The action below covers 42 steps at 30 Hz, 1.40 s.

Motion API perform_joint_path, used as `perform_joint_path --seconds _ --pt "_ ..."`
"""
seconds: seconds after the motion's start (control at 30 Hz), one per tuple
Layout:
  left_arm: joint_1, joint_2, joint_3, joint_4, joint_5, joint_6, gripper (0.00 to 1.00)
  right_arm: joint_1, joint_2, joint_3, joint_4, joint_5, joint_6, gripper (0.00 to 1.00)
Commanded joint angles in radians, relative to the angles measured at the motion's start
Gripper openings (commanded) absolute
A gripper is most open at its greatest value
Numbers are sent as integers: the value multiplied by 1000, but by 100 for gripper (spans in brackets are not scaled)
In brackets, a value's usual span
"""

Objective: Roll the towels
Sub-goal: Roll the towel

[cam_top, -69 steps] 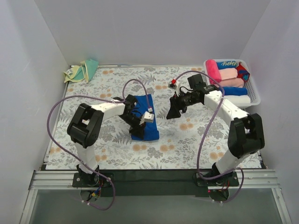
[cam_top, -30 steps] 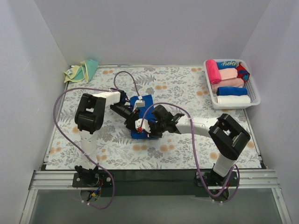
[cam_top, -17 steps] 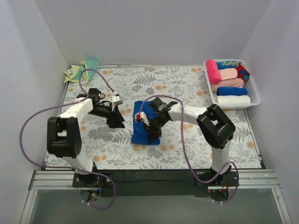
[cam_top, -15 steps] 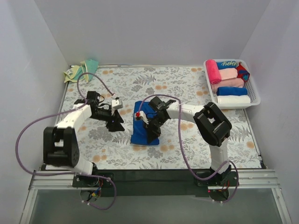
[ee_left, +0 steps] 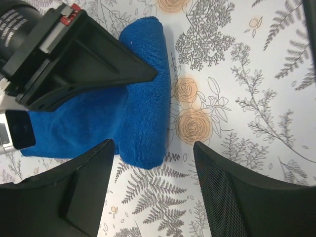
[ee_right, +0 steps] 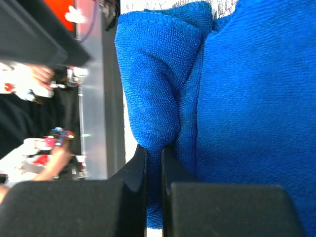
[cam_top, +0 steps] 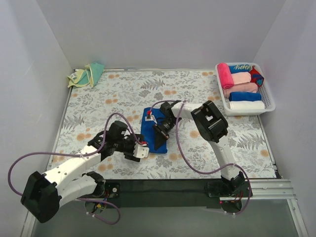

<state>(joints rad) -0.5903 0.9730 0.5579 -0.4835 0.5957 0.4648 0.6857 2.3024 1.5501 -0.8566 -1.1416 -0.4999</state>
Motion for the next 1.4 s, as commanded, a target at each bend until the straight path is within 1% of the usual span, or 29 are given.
perform_joint_path --seconds 0.0,0.03,0.2,0.37,0.4,0.47,0.5,0.53,0.6,0.63,0.67,0.73,0.77,0.8,0.87,0.9,1.0,1.07,1.1,1.17,1.2,1.23,1.27,1.37 --pt "-65 59 -19 157 -157 51 60 11 89 7 -41 106 -37 1" --pt "-92 76 -24 204 -168 46 60 9 101 13 -41 106 -35 1" --pt "-158 174 -52 307 -218 69 57 -3 129 37 -44 126 -34 1" --pt "-189 257 -81 359 -257 101 49 -15 141 57 -41 118 -20 1" --pt "-192 292 -81 361 -266 98 41 -20 138 57 -41 117 -17 1" --pt "-192 325 -70 344 -277 89 31 -26 131 54 -38 114 -9 1" --pt "-194 357 -61 304 -280 81 22 -28 117 51 -36 114 -6 1" --pt "-194 390 -27 272 -275 60 18 -37 108 47 -35 117 1 2" --pt "-190 421 11 167 -261 38 10 -46 74 38 -35 124 12 12" --pt "-189 429 35 133 -248 29 8 -54 57 35 -35 129 18 17" --pt "-186 432 48 94 -199 29 7 -67 37 31 -33 147 26 26" --pt "-186 434 66 11 -156 8 4 -86 -29 25 -32 166 37 35" --pt "-184 446 98 -22 -131 0 3 -107 -50 25 -33 187 49 41" --pt "-184 457 114 -90 -82 -12 2 -118 -101 22 -32 198 53 44" --pt "-184 505 166 -151 -44 -24 2 -152 -152 16 -24 245 64 57" --pt "-178 521 186 -211 -4 -25 2 -164 -205 12 -21 262 66 59" --pt "-154 585 253 -300 47 -26 2 -213 -320 -42 8 325 67 61" --pt "-134 628 290 -337 91 -26 3 -239 -385 -108 50 379 70 62" --pt "-109 682 330 -368 110 -26 3 -244 -449 -129 65 396 70 62" --pt "-79 737 378 -401 156 -19 5 -245 -510 -191 109 440 73 62" --pt "-50 774 429 -427 164 -18 5 -245 -570 -214 126 450 78 62" --pt "-37 833 456 -441 171 -18 5 -244 -599 -234 161 457 87 62" --pt "-23 871 483 -457 182 -12 5 -245 -654 -275 177 465 87 62" --pt "35 986 597 -516 217 1 6 -229 -748 -353 241 471 86 57"
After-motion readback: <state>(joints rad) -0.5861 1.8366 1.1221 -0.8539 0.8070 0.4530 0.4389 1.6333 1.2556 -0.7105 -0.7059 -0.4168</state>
